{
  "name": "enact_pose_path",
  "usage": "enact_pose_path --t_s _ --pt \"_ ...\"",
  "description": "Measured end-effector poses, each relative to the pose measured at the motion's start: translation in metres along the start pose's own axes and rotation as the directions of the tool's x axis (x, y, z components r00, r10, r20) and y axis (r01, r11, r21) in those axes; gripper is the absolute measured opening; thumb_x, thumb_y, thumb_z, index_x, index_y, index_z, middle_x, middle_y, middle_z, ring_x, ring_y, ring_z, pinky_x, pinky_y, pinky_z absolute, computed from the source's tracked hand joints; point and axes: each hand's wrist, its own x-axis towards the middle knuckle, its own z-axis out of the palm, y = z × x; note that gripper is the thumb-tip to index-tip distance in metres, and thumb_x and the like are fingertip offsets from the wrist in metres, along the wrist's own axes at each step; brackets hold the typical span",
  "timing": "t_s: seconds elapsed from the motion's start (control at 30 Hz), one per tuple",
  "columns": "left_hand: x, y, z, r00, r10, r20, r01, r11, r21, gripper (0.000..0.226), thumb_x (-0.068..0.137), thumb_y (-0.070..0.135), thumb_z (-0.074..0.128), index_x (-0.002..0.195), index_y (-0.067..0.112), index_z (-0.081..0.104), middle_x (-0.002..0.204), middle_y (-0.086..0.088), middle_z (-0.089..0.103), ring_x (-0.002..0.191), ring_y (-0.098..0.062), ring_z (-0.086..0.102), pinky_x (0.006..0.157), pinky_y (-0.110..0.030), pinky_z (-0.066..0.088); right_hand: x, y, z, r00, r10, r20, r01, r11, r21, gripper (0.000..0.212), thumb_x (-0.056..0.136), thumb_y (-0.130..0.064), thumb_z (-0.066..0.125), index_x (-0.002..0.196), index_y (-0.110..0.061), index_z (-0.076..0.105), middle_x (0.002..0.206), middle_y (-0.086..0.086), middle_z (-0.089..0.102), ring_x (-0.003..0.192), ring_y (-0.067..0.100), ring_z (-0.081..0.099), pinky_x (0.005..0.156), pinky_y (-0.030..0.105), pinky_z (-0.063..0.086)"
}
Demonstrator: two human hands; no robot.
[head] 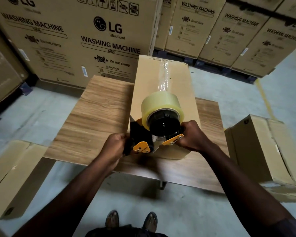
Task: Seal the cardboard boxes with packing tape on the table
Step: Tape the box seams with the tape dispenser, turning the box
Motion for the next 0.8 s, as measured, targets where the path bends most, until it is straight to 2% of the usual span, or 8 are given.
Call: enact_pose_path --t_s 0.17,0.27,0.33,0.43,0.57,0.63,0.73,0.8 --pt "0.015 0.016 -0.025 1.000 0.024 0.016 -0.025 0.997 0.067 0.017 0.100 0.014 0.058 0.094 0.001 0.068 0.085 -0.020 0.076 0.073 -0.020 0.075 0.059 -0.023 0.058 0.014 -0.001 -0.017 0.999 -0.025 0.040 0.031 0.988 -0.150 0.033 0.067 -0.031 0.086 0.058 -0.033 0.054 0.050 -0.017 0.051 0.050 0.004 0.054 0.049 0.025 0.036" --pt "0.022 0.016 -0.029 0.994 0.104 0.012 -0.105 0.978 0.179 0.022 0.101 0.016 0.058 0.095 0.000 0.070 0.087 -0.021 0.075 0.072 -0.022 0.075 0.062 -0.025 0.060 0.019 -0.009 -0.016 0.999 -0.012 0.046 0.020 0.985 -0.172 0.037 0.068 -0.043 0.081 0.056 -0.039 0.046 0.048 -0.020 0.046 0.045 0.002 0.046 0.048 0.027 0.035" --pt "0.025 0.014 -0.029 0.977 0.211 -0.015 -0.199 0.940 0.277 0.023 0.101 0.015 0.058 0.093 -0.001 0.072 0.081 -0.017 0.076 0.068 -0.022 0.075 0.058 -0.024 0.058 0.021 -0.008 -0.014 0.998 0.007 0.059 0.004 0.984 -0.180 0.027 0.064 -0.059 0.066 0.059 -0.037 0.050 0.053 -0.013 0.056 0.050 0.005 0.053 0.050 0.028 0.037" --pt "0.032 0.007 -0.029 0.936 0.349 -0.043 -0.302 0.860 0.411 0.018 0.099 0.014 0.061 0.090 0.010 0.075 0.071 -0.004 0.075 0.061 -0.018 0.073 0.053 -0.021 0.055 0.026 -0.002 -0.007 0.996 0.046 0.080 -0.026 0.973 -0.229 0.039 0.064 -0.065 0.061 0.073 -0.027 0.067 0.069 0.003 0.070 0.066 0.024 0.068 0.054 0.029 0.043" --pt "0.039 -0.011 -0.026 0.906 0.418 -0.066 -0.338 0.809 0.480 0.013 0.098 0.016 0.063 0.089 0.013 0.072 0.067 0.001 0.072 0.052 -0.010 0.067 0.050 -0.018 0.050 0.029 0.001 -0.002 0.990 0.067 0.124 -0.032 0.964 -0.264 0.031 0.066 -0.065 0.061 0.065 -0.037 0.047 0.071 0.008 0.069 0.066 0.030 0.064 0.057 0.028 0.037" --pt "0.048 -0.018 -0.025 0.927 0.365 -0.090 -0.281 0.832 0.478 0.010 0.099 0.022 0.063 0.095 0.012 0.065 0.072 0.000 0.073 0.052 -0.009 0.065 0.051 -0.019 0.049 0.029 -0.004 -0.005 0.986 0.088 0.140 -0.048 0.962 -0.268 0.030 0.068 -0.057 0.063 0.066 -0.036 0.041 0.069 0.007 0.066 0.063 0.028 0.058 0.058 0.028 0.034" --pt "0.064 -0.029 -0.024 0.994 0.086 -0.060 -0.052 0.905 0.422 0.028 0.103 0.037 0.052 0.097 0.011 0.057 0.075 -0.005 0.068 0.054 -0.017 0.057 0.051 -0.026 0.041 0.027 -0.007 -0.007 0.981 0.095 0.167 -0.048 0.962 -0.269 0.030 0.068 -0.055 0.060 0.065 -0.036 0.038 0.062 -0.003 0.055 0.062 0.022 0.050 0.059 0.029 0.034" --pt "0.066 -0.042 -0.020 0.997 -0.074 0.020 0.066 0.962 0.264 0.039 0.107 0.042 0.040 0.090 0.011 0.055 0.067 -0.005 0.052 0.050 -0.016 0.042 0.050 -0.026 0.029 0.027 -0.006 -0.006 0.981 0.097 0.168 -0.048 0.961 -0.273 0.029 0.068 -0.054 0.060 0.065 -0.035 0.039 0.067 0.005 0.063 0.064 0.026 0.054 0.059 0.030 0.035"
